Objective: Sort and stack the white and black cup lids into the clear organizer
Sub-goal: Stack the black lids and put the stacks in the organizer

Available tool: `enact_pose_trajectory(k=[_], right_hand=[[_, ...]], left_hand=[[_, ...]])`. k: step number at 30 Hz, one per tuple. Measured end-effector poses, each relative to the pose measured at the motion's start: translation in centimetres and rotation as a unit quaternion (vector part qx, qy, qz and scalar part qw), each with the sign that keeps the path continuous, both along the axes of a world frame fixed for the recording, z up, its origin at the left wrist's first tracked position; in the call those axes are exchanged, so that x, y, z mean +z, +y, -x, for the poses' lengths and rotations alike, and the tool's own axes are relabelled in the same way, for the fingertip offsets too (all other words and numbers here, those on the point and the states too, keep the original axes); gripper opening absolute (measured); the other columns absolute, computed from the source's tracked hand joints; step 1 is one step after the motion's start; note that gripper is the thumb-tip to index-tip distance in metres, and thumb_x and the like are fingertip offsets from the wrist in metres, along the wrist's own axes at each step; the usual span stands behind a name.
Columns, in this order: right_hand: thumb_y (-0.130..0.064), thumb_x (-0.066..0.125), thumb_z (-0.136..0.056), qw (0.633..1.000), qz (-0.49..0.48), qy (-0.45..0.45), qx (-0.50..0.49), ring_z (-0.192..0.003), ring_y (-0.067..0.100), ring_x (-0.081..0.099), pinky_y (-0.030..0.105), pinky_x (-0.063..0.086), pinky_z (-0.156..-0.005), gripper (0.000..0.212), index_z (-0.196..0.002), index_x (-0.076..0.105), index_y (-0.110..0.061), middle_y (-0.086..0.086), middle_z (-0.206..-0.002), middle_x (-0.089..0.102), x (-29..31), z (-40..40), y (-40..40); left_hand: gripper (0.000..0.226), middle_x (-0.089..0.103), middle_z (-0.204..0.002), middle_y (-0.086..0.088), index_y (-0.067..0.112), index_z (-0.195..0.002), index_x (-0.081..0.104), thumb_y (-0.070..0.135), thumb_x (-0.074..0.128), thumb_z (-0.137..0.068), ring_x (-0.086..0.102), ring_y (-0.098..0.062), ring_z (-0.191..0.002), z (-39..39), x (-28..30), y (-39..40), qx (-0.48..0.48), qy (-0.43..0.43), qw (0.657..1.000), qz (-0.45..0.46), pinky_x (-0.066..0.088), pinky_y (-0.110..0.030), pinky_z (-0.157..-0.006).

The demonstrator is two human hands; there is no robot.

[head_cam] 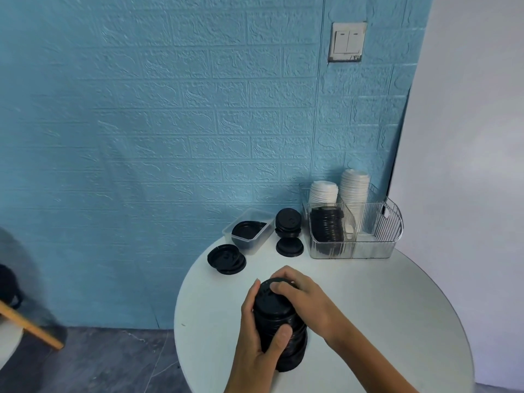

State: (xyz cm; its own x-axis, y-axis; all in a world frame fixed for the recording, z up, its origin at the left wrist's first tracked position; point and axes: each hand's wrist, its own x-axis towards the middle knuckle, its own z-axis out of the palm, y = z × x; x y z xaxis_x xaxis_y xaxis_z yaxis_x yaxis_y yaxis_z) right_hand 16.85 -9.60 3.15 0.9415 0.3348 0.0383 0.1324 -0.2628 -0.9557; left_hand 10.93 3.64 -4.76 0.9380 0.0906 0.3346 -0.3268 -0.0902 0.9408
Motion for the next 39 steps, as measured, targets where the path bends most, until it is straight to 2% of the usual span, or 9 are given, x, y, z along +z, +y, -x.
enact_pose_trajectory(k=[8, 13, 17, 23, 25, 27, 29, 32, 39], right_hand=[[-0.035, 0.059, -0.098, 0.991, -0.087, 0.101, 0.006, -0.079, 0.003, 0.063, 0.018, 0.048, -0.072, 0.019, -0.089, 0.062, -0.017, -0.004, -0.087, 0.067, -0.6, 0.3, 0.2], [-0.069, 0.051, -0.092, 0.982, -0.075, 0.165, 0.057, -0.108, 0.015, 0.068, 0.034, 0.047, -0.103, 0.059, -0.107, 0.068, -0.014, 0.002, -0.111, 0.073, -0.5, -1.1, -0.6], [-0.068, 0.051, -0.093, 0.975, -0.101, 0.194, 0.04, -0.119, 0.015, 0.059, 0.034, 0.045, -0.107, 0.049, -0.121, 0.066, -0.03, -0.008, -0.13, 0.062, 0.2, -4.3, 0.3], [-0.017, 0.07, -0.095, 0.992, 0.074, -0.025, 0.1, -0.079, 0.003, 0.064, 0.017, 0.047, -0.071, 0.029, -0.124, 0.068, -0.019, 0.0, -0.12, 0.068, -1.3, -9.7, 4.3], [-0.023, 0.074, -0.091, 0.969, 0.165, -0.139, 0.12, -0.08, -0.011, 0.06, 0.018, 0.045, -0.08, 0.041, -0.131, 0.065, -0.023, -0.004, -0.129, 0.065, -1.9, -10.7, 5.8], [-0.032, 0.073, -0.09, 0.927, 0.248, -0.245, 0.143, -0.108, -0.006, 0.057, 0.025, 0.045, -0.095, 0.055, -0.142, 0.055, -0.031, -0.007, -0.139, 0.055, -2.4, -11.6, 6.9], [-0.037, 0.069, -0.092, 0.906, 0.281, -0.268, 0.167, -0.131, 0.01, 0.049, 0.033, 0.043, -0.106, 0.063, -0.15, 0.044, -0.036, -0.009, -0.15, 0.043, -2.9, -12.4, 7.5], [-0.046, 0.062, -0.095, 0.885, 0.336, -0.255, 0.199, -0.146, 0.012, 0.034, 0.034, 0.034, -0.115, 0.066, -0.154, 0.034, -0.042, -0.014, -0.164, 0.025, -3.6, -13.3, 7.8], [-0.049, 0.07, -0.089, 0.858, 0.393, -0.267, 0.195, -0.125, 0.022, 0.05, 0.037, 0.044, -0.101, 0.059, -0.141, 0.053, -0.026, -0.005, -0.144, 0.045, -4.3, -13.4, 7.0]], left_hand=[[0.083, 0.048, -0.15, 0.016, 0.035, -0.145, 0.039, 0.06, 0.069, -0.072, 0.051, 0.005, -0.134, -0.4, -0.1, 0.0, 0.002, 0.003, 1.0, 0.006, 0.042, -0.011, -0.102], [0.083, 0.056, -0.14, 0.029, 0.026, -0.144, 0.041, 0.055, 0.072, -0.073, 0.055, 0.002, -0.131, -0.6, -0.1, 0.0, -0.002, -0.005, 1.0, 0.01, 0.042, -0.009, -0.101], [0.083, 0.055, -0.141, 0.03, 0.022, -0.143, 0.04, 0.053, 0.073, -0.074, 0.055, -0.001, -0.133, -0.8, -0.1, 0.0, -0.001, -0.008, 1.0, 0.009, 0.04, -0.01, -0.103], [0.084, 0.053, -0.143, 0.031, 0.023, -0.145, 0.039, 0.053, 0.075, -0.074, 0.054, -0.001, -0.135, -1.0, -0.2, 0.0, 0.001, -0.014, 1.0, 0.021, 0.042, -0.012, -0.104], [0.085, 0.055, -0.143, 0.028, 0.021, -0.145, 0.039, 0.052, 0.076, -0.075, 0.055, -0.004, -0.135, -1.0, -0.3, 0.0, 0.004, -0.014, 1.0, 0.024, 0.043, -0.013, -0.104], [0.09, 0.056, -0.144, 0.025, 0.023, -0.146, 0.039, 0.059, 0.079, -0.074, 0.055, -0.006, -0.135, -1.0, -0.3, 0.0, 0.012, -0.006, 1.0, 0.027, 0.044, -0.015, -0.105], [0.092, 0.057, -0.144, 0.023, 0.03, -0.146, 0.041, 0.068, 0.08, -0.073, 0.054, -0.007, -0.137, -1.0, -0.3, -0.1, 0.017, -0.006, 0.999, 0.029, 0.045, -0.016, -0.105], [0.077, 0.058, -0.142, 0.025, 0.042, -0.142, 0.046, 0.055, 0.081, -0.074, 0.055, -0.003, -0.135, -1.0, -0.4, -0.1, 0.024, -0.018, 0.999, 0.022, 0.044, -0.014, -0.104], [0.095, 0.059, -0.141, 0.025, 0.018, -0.145, 0.041, 0.059, 0.083, -0.071, 0.057, -0.009, -0.134, -1.4, -0.7, 0.2, 0.016, 0.002, 1.0, 0.021, 0.046, -0.016, -0.103]])
